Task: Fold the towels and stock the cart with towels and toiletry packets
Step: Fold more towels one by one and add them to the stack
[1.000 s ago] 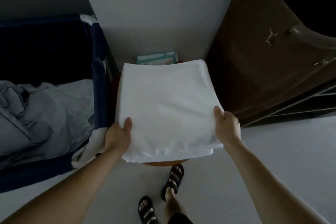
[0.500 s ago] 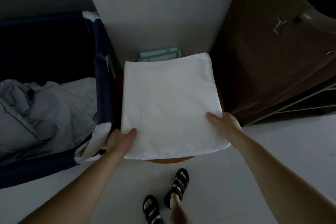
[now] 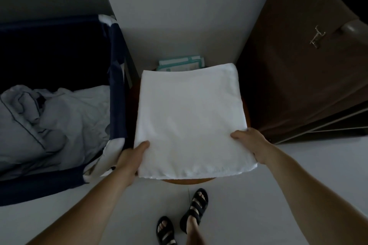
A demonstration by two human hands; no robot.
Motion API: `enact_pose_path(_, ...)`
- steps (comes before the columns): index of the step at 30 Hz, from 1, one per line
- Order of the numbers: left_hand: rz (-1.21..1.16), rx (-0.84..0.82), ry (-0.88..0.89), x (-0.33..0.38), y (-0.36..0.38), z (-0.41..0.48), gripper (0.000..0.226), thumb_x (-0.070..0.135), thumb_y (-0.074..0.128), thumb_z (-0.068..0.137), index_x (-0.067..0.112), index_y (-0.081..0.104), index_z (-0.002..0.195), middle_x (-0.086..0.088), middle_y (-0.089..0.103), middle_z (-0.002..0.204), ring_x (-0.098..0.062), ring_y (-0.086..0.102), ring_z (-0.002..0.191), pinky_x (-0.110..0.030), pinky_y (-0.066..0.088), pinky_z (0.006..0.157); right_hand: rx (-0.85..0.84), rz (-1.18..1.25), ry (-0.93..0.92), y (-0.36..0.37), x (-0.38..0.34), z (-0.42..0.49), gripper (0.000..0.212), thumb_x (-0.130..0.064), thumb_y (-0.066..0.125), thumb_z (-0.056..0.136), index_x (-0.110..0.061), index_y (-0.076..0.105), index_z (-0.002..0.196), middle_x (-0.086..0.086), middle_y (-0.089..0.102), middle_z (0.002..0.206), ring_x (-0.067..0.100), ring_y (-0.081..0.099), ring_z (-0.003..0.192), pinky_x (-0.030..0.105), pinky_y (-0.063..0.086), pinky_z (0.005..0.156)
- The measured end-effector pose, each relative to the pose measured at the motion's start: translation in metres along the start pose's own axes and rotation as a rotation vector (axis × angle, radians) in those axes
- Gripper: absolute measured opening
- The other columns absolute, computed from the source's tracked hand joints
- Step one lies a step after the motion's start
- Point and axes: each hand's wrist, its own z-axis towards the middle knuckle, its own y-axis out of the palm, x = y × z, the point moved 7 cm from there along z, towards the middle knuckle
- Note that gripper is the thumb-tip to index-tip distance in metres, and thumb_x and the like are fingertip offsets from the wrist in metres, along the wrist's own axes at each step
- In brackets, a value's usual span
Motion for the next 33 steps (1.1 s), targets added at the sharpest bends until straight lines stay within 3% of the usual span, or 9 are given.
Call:
enact_pose_path(5, 0.041, -0.008, 0.005, -0.001, -0.002, -0.002, 0.058, 0.051, 0.069, 0.084, 0.010, 0.060, 0.124, -0.002, 0.066, 0.103, -0.026, 0.063, 0.093, -0.037, 0.053, 0.077, 0.010, 0.012, -0.001, 0.003, 0.002, -0.003, 0.057, -0.043, 0.071, 0.074, -0.013, 0.059, 0.121, 0.010, 0.064, 0.115, 0.034, 0.063, 0.101, 0.052, 0.050, 0.097)
enact_pose_path(10, 0.013, -0.092, -0.098, -0.006, 0.000, -0.009, 0.051, 0.058, 0.067, 0.082, 0.022, 0.055, 0.116, 0.002, 0.063, 0.107, -0.025, 0.060, 0.096, -0.035, 0.046, 0.071, 0.074, -0.015, -0.025, 0.001, 0.004, -0.002, 0.048, -0.042, 0.071, 0.080, -0.014, 0.059, 0.117, 0.008, 0.063, 0.114, 0.030, 0.061, 0.098, 0.046, 0.050, 0.091)
enact_pose_path(13, 0.005, -0.124, -0.049, 0.001, 0.004, -0.009, 0.047, 0.051, 0.070, 0.083, 0.017, 0.060, 0.114, -0.001, 0.069, 0.105, -0.026, 0.065, 0.096, -0.037, 0.055, 0.079, 0.081, -0.039, -0.032, -0.002, 0.004, -0.002, 0.049, -0.041, 0.071, 0.081, -0.012, 0.060, 0.119, 0.009, 0.063, 0.115, 0.029, 0.061, 0.098, 0.044, 0.050, 0.091)
enact_pose_path(16, 0.043, -0.103, 0.005, 0.006, 0.003, -0.010, 0.040, 0.038, 0.071, 0.087, 0.013, 0.060, 0.117, -0.004, 0.070, 0.104, -0.027, 0.066, 0.094, -0.038, 0.056, 0.077, 0.002, -0.039, -0.013, 0.003, 0.000, -0.002, 0.059, -0.041, 0.074, 0.080, -0.011, 0.056, 0.127, 0.010, 0.062, 0.120, 0.033, 0.060, 0.106, 0.050, 0.048, 0.100)
enact_pose_path(19, 0.092, -0.060, 0.076, 0.011, 0.003, -0.015, 0.040, 0.027, 0.069, 0.090, 0.009, 0.059, 0.124, -0.007, 0.069, 0.109, -0.030, 0.066, 0.097, -0.045, 0.056, 0.088, -0.012, -0.022, -0.010, 0.005, -0.004, -0.005, 0.064, -0.042, 0.079, 0.080, -0.013, 0.051, 0.130, 0.008, 0.059, 0.123, 0.033, 0.058, 0.111, 0.052, 0.047, 0.101)
enact_pose_path(22, 0.196, -0.007, 0.171, 0.022, 0.001, -0.022, 0.034, 0.025, 0.071, 0.090, 0.008, 0.058, 0.117, -0.008, 0.067, 0.108, -0.028, 0.065, 0.093, -0.038, 0.056, 0.080, 0.049, -0.010, -0.081, 0.004, -0.011, -0.008, 0.055, -0.038, 0.078, 0.081, -0.019, 0.052, 0.126, 0.004, 0.059, 0.120, 0.029, 0.058, 0.106, 0.047, 0.049, 0.093)
enact_pose_path(27, 0.277, -0.072, 0.280, 0.043, 0.009, -0.033, 0.034, 0.028, 0.075, 0.084, 0.016, 0.058, 0.110, -0.002, 0.067, 0.102, -0.026, 0.067, 0.094, -0.044, 0.058, 0.084, 0.118, 0.047, -0.228, -0.001, -0.022, -0.014, 0.030, -0.028, 0.075, 0.084, -0.028, 0.058, 0.108, -0.006, 0.065, 0.104, 0.013, 0.060, 0.087, 0.028, 0.044, 0.064)
enact_pose_path(30, 0.094, -0.218, 0.086, 0.032, 0.018, -0.030, 0.039, 0.018, 0.077, 0.079, 0.010, 0.064, 0.115, -0.007, 0.073, 0.104, -0.029, 0.069, 0.097, -0.045, 0.056, 0.090, 0.123, 0.074, -0.237, 0.000, -0.020, -0.015, 0.028, -0.027, 0.073, 0.085, -0.028, 0.058, 0.107, -0.007, 0.065, 0.102, 0.012, 0.060, 0.085, 0.025, 0.042, 0.061)
enact_pose_path(33, -0.072, -0.224, -0.087, 0.025, 0.015, -0.026, 0.044, 0.024, 0.078, 0.079, 0.003, 0.064, 0.116, -0.015, 0.072, 0.109, -0.034, 0.067, 0.101, -0.050, 0.052, 0.097, 0.130, 0.073, -0.227, 0.003, -0.018, -0.016, 0.024, -0.028, 0.072, 0.086, -0.028, 0.057, 0.105, -0.006, 0.064, 0.101, 0.013, 0.060, 0.084, 0.026, 0.042, 0.061)
